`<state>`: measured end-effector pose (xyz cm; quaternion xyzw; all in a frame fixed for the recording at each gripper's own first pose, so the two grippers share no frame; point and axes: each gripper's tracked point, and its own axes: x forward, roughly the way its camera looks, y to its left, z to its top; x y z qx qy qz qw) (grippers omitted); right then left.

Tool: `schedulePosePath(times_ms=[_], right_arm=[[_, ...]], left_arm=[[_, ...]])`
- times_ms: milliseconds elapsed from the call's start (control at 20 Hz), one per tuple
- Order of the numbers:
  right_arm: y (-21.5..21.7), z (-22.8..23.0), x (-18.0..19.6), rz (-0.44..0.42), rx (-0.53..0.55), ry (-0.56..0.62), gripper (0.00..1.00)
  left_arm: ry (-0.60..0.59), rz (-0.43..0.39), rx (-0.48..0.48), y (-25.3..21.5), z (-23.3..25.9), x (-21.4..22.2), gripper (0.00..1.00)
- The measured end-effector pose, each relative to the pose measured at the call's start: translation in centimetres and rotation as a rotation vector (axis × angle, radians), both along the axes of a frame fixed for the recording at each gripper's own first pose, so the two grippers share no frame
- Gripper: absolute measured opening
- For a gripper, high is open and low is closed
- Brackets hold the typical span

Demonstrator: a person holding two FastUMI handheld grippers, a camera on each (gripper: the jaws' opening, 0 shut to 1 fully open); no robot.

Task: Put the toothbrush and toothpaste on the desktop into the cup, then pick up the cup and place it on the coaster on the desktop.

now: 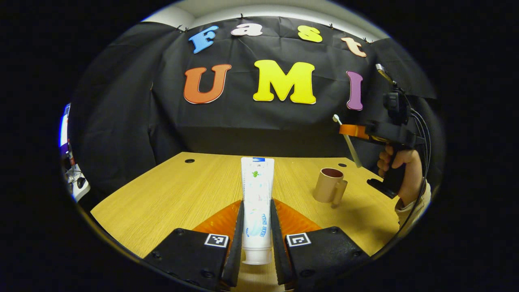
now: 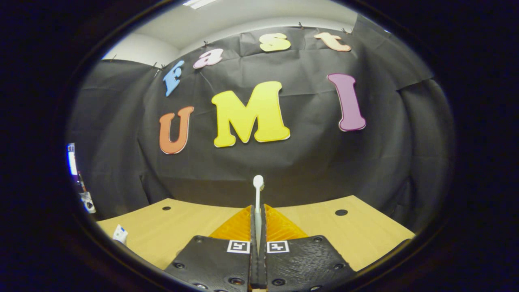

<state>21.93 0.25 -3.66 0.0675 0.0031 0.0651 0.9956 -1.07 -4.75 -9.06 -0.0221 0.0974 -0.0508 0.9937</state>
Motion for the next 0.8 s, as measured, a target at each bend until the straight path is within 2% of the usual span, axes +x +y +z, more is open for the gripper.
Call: schedulePosePath(times_ms=[300, 800], right_arm=[[0.6, -3.8, 5.1, 0.011, -0.047, 0.092, 0.00], [-0.5, -3.7, 5.4, 0.003, -0.053, 0.074, 0.03]], left_arm=[[-0.019, -0.006, -0.002, -1.0, 1.4, 1.6, 0.37], [-0.010, -0.060, -0.009, -4.7, 1.8, 1.8, 0.37]])
